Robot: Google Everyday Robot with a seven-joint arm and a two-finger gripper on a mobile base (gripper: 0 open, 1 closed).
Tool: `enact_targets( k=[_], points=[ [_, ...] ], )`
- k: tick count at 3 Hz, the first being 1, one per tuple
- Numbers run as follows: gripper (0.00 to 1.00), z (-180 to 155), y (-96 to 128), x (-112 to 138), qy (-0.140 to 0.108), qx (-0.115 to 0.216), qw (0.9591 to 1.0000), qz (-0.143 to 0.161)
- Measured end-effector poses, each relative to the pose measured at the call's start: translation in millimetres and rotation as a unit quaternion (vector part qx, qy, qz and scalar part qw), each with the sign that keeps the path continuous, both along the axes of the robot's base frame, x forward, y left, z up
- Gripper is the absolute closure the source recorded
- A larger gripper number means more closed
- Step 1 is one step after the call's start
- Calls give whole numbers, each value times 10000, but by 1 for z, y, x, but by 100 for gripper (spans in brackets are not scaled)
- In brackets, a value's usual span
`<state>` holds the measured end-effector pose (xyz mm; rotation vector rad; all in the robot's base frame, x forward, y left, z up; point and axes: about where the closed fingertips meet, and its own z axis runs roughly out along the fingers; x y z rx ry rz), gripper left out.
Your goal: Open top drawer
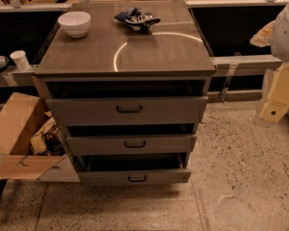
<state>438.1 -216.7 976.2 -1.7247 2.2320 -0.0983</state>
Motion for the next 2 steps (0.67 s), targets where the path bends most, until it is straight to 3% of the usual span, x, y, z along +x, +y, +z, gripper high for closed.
enact_targets(
  k=[1,2],
  points=[
    [0,0,0,0,1,-2,10000,4],
    [0,-25,15,17,109,-159,9987,468]
  ],
)
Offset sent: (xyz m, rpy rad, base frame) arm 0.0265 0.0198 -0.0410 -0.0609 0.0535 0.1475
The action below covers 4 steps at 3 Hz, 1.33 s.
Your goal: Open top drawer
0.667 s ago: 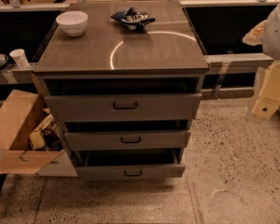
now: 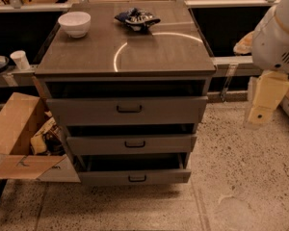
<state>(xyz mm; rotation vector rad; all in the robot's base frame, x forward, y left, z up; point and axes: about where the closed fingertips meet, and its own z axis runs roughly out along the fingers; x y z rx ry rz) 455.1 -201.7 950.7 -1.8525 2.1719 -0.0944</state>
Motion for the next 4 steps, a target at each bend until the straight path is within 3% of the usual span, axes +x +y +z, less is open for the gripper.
enact_targets(
  k=[1,2,3,4],
  points=[
    [0,-44,18,12,206,-118,9982,542],
    [0,-103,32,24,502,-219,9948,854],
    [0,-165,40,36,845,-149,9919,939],
    [0,-218,58,55,1150,227,9886,949]
  ],
)
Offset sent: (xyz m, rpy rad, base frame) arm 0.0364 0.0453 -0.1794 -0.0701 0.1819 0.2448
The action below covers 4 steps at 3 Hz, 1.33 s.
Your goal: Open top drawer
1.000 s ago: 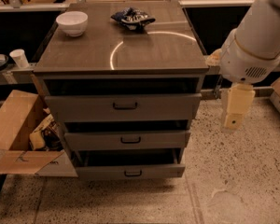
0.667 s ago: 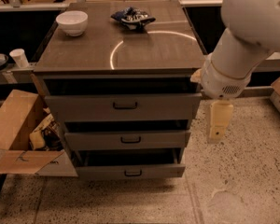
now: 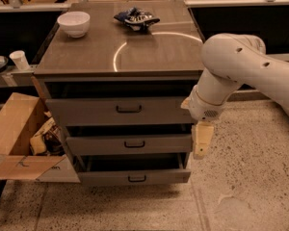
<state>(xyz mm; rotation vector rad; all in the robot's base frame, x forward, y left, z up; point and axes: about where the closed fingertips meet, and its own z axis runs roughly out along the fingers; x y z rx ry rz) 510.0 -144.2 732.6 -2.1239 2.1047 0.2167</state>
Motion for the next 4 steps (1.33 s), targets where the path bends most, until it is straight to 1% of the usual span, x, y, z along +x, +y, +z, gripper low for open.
enact_targets(
  k=[1,2,3,4],
  points=[
    [0,0,0,0,0,0,10000,0],
    [0,-7,-3,19,-196,58,9998,41],
    [0,-19,-2,57,-525,78,9984,185],
    [0,-45,5,101,-722,-35,9969,305]
  ],
)
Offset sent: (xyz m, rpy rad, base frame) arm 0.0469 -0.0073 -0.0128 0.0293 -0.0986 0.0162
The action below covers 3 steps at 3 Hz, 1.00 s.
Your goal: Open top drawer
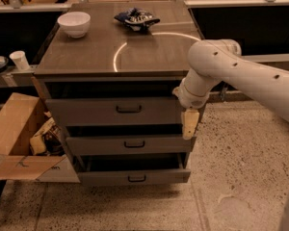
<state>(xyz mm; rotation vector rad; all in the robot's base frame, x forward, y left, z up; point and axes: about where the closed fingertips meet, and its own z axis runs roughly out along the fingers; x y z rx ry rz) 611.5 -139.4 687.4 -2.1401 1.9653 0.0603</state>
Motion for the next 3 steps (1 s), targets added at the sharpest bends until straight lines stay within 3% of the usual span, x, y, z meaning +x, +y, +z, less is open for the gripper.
enact_targets(
  k=[1,2,3],
  points=[
    [0,-21,4,25,-33,-67,10000,3],
    [4,-49,11,44,98,-114,9999,36],
    [27,-54,13,44,156,-113,9998,72]
  ],
)
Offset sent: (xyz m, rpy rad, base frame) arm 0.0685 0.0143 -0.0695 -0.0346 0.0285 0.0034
